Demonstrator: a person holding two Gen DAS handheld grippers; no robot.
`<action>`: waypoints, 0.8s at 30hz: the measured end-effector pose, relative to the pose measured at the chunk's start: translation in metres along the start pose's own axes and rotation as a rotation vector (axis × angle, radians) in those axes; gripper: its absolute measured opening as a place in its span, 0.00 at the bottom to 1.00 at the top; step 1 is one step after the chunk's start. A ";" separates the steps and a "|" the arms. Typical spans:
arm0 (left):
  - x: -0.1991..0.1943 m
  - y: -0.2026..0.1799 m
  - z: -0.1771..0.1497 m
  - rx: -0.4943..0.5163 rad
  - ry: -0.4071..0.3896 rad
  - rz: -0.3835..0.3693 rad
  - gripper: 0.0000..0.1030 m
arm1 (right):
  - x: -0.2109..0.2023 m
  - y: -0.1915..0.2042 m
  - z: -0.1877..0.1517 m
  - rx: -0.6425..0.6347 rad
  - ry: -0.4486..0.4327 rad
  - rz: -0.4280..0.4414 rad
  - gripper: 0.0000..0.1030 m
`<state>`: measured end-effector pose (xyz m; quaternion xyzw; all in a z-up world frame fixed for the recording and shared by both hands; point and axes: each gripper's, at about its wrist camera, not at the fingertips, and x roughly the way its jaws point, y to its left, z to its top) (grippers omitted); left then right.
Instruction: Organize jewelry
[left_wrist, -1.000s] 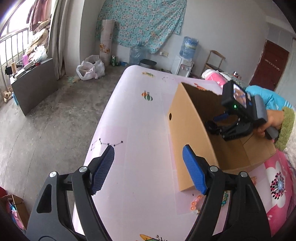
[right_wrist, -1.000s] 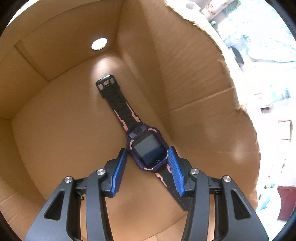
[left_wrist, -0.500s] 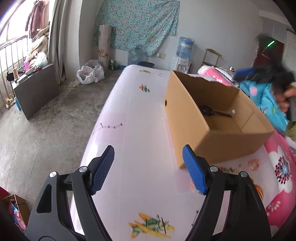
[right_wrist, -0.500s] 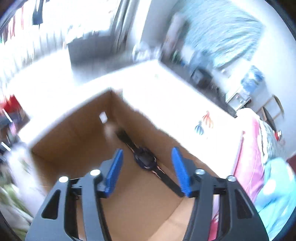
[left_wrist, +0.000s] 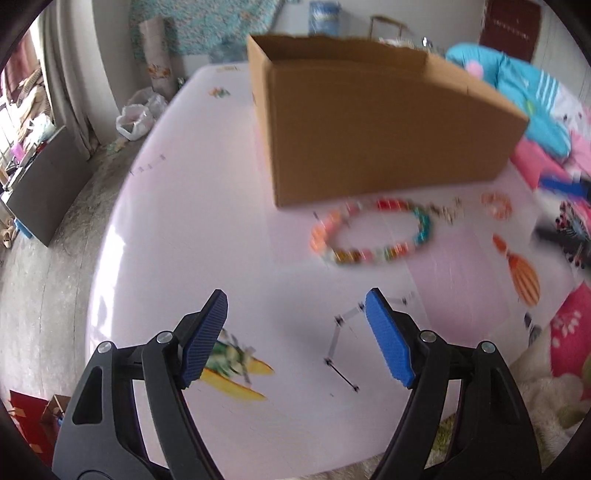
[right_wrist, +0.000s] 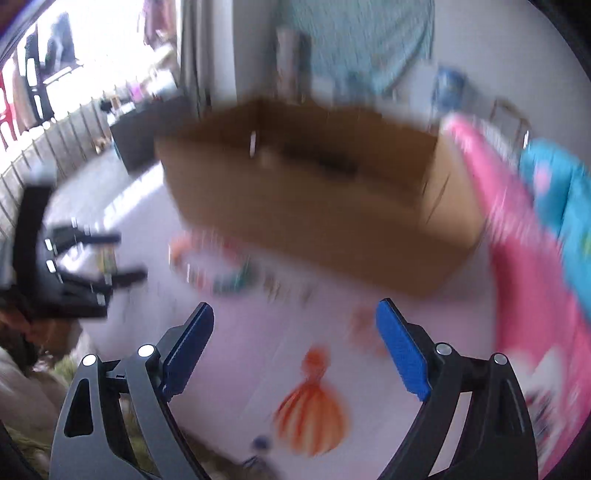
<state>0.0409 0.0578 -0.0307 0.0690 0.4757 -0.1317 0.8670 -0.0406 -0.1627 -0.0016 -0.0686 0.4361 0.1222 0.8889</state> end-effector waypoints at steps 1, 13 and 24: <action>0.002 -0.002 -0.001 0.004 0.005 0.005 0.71 | 0.010 0.004 -0.012 0.027 0.028 -0.007 0.84; 0.014 -0.003 -0.011 -0.035 -0.003 0.063 0.93 | 0.045 0.015 -0.046 0.094 0.075 -0.038 0.89; 0.011 -0.003 -0.012 -0.048 -0.002 0.061 0.93 | 0.051 0.006 -0.049 0.127 0.057 -0.069 0.94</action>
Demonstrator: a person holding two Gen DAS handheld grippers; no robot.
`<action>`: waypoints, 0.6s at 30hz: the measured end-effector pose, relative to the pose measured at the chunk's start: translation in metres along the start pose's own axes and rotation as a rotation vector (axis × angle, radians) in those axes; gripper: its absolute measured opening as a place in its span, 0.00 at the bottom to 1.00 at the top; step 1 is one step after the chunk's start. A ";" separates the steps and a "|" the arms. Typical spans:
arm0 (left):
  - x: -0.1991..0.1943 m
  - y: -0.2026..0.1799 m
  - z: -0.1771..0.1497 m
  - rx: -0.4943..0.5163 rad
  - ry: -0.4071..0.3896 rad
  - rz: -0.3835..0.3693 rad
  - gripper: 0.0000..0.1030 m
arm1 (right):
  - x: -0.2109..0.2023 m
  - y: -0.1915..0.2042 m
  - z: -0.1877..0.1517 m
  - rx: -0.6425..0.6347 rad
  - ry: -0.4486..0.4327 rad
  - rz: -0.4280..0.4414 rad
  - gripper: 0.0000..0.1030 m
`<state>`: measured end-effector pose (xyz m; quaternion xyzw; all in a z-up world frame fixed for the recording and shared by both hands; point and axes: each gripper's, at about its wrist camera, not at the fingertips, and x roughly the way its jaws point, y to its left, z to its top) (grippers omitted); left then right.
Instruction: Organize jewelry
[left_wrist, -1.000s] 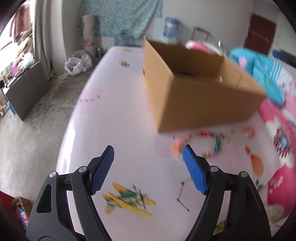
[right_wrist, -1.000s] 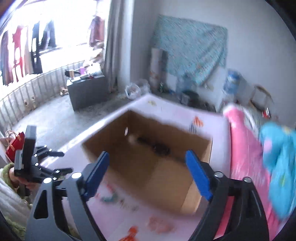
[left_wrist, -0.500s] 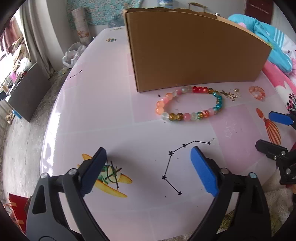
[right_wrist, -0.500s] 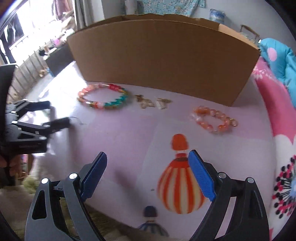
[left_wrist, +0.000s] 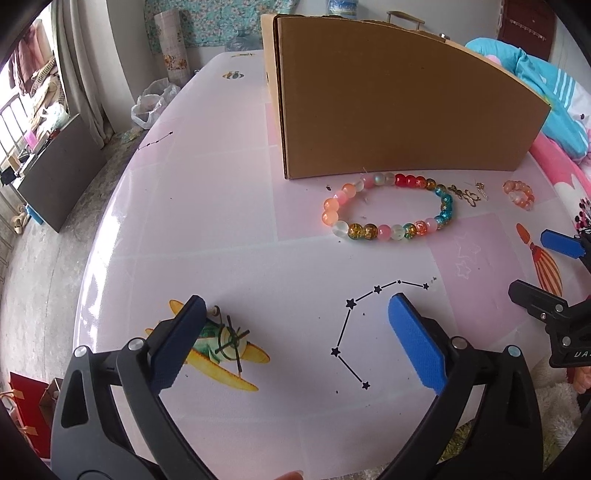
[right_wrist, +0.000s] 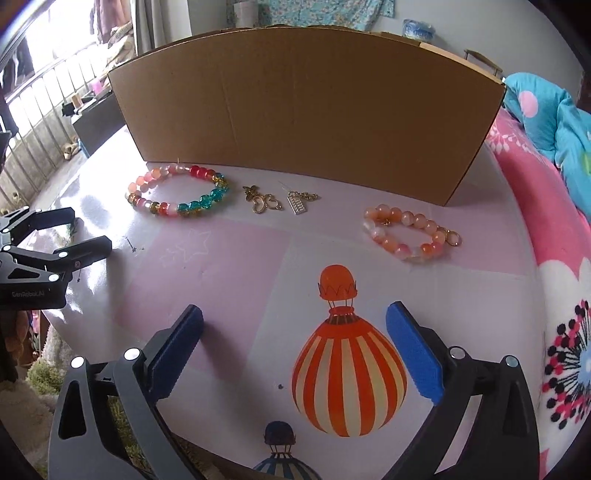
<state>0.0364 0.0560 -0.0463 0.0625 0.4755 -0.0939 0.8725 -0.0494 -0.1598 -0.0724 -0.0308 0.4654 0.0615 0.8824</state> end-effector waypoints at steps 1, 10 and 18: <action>0.000 0.000 -0.001 -0.002 -0.002 0.001 0.93 | -0.001 -0.001 0.000 0.000 -0.002 0.000 0.94; -0.002 -0.001 -0.004 0.001 -0.019 -0.010 0.93 | 0.002 -0.001 -0.001 -0.009 -0.012 0.001 0.94; -0.006 0.004 -0.001 0.000 -0.067 -0.020 0.90 | -0.009 -0.019 0.008 0.119 -0.034 0.043 0.94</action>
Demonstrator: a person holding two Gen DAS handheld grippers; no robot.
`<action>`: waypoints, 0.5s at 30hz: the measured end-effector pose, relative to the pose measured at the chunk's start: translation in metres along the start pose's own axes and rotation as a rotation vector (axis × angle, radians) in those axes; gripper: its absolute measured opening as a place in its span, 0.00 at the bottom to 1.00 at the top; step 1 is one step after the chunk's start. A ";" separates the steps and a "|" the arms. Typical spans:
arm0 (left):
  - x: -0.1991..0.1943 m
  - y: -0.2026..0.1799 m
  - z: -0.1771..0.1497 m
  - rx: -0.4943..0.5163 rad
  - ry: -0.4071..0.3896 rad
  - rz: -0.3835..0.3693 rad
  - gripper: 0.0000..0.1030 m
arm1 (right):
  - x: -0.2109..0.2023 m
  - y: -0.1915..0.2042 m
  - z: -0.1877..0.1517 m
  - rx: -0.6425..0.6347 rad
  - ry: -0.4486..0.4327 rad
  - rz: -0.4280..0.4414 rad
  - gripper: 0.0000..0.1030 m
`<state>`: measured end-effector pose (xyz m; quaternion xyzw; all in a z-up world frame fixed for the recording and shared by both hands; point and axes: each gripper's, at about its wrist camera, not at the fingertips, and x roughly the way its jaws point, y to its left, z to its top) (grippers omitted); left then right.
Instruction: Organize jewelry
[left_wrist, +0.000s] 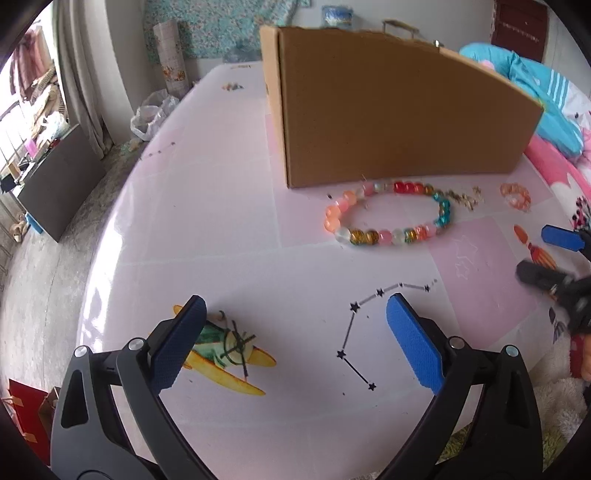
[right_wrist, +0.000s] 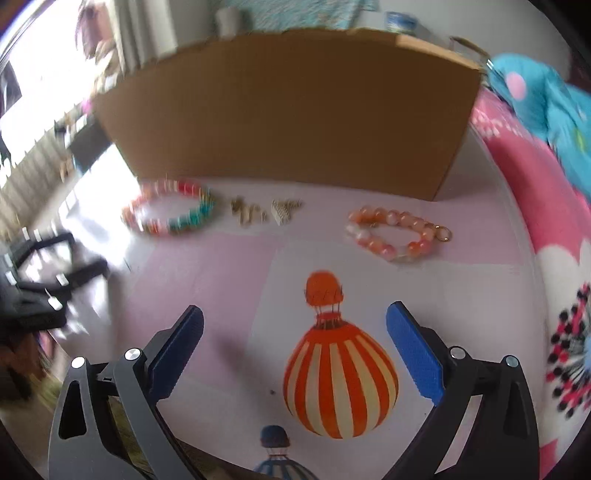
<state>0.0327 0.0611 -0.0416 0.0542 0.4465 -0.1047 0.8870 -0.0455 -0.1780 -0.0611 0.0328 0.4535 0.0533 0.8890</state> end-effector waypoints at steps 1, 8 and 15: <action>-0.003 0.002 0.002 -0.019 -0.017 -0.022 0.83 | -0.007 -0.004 0.003 0.030 -0.034 0.025 0.94; -0.010 0.007 0.022 -0.128 -0.051 -0.141 0.47 | -0.037 -0.015 0.021 0.110 -0.197 0.086 0.79; -0.003 -0.008 0.033 -0.104 -0.048 -0.160 0.40 | -0.040 -0.022 0.021 0.135 -0.210 0.108 0.68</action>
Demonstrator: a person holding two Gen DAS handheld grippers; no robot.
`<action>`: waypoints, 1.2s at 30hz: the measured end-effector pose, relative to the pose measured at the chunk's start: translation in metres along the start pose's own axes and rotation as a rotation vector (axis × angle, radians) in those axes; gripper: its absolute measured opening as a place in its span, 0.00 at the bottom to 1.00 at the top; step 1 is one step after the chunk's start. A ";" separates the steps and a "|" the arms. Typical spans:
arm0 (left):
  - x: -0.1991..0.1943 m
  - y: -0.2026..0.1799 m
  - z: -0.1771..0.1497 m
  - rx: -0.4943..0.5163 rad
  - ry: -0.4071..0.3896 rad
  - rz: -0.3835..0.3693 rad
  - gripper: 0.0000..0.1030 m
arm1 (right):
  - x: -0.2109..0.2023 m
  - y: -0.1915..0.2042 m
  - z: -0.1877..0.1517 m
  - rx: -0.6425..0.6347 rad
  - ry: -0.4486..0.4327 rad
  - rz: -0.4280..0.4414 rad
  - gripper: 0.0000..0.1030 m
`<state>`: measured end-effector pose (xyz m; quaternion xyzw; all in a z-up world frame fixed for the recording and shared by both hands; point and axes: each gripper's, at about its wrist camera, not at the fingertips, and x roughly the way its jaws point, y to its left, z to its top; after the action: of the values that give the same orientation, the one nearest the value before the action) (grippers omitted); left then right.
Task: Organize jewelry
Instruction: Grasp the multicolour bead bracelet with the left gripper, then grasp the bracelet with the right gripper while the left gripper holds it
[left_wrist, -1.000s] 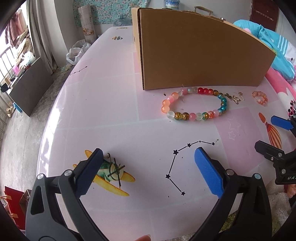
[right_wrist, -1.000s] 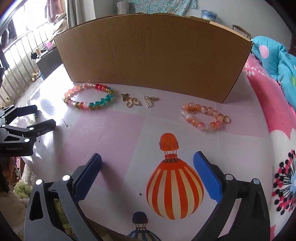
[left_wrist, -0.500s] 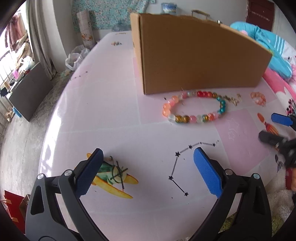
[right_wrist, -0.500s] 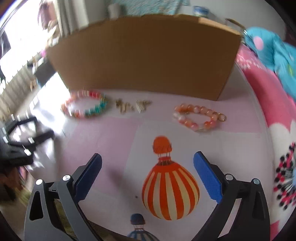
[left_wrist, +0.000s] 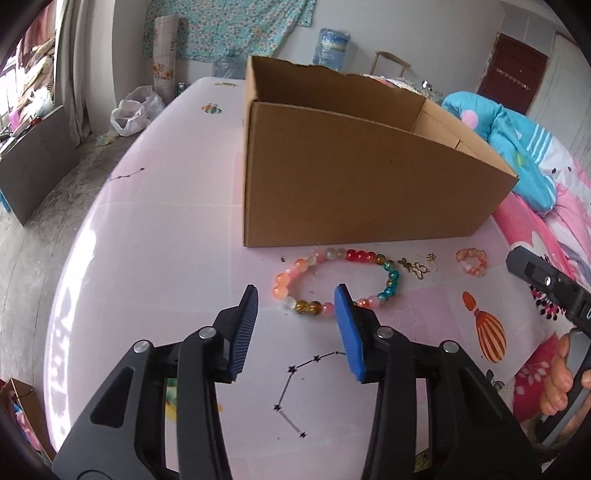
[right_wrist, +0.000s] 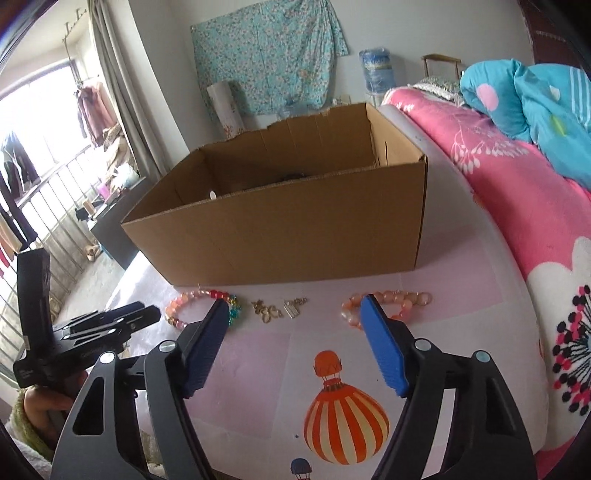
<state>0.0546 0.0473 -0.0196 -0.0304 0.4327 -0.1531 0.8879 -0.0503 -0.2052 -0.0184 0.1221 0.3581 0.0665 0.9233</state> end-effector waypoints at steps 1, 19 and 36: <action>0.005 -0.002 0.001 0.003 0.011 0.000 0.40 | 0.003 -0.001 0.000 -0.001 0.013 -0.001 0.67; 0.030 0.001 0.006 0.112 0.060 0.100 0.08 | 0.020 0.017 -0.003 -0.031 0.073 0.044 0.43; 0.016 0.016 -0.009 0.089 0.077 0.029 0.09 | 0.081 0.075 0.009 -0.155 0.245 0.097 0.35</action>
<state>0.0608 0.0581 -0.0400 0.0214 0.4597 -0.1604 0.8732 0.0129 -0.1182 -0.0435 0.0584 0.4556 0.1528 0.8750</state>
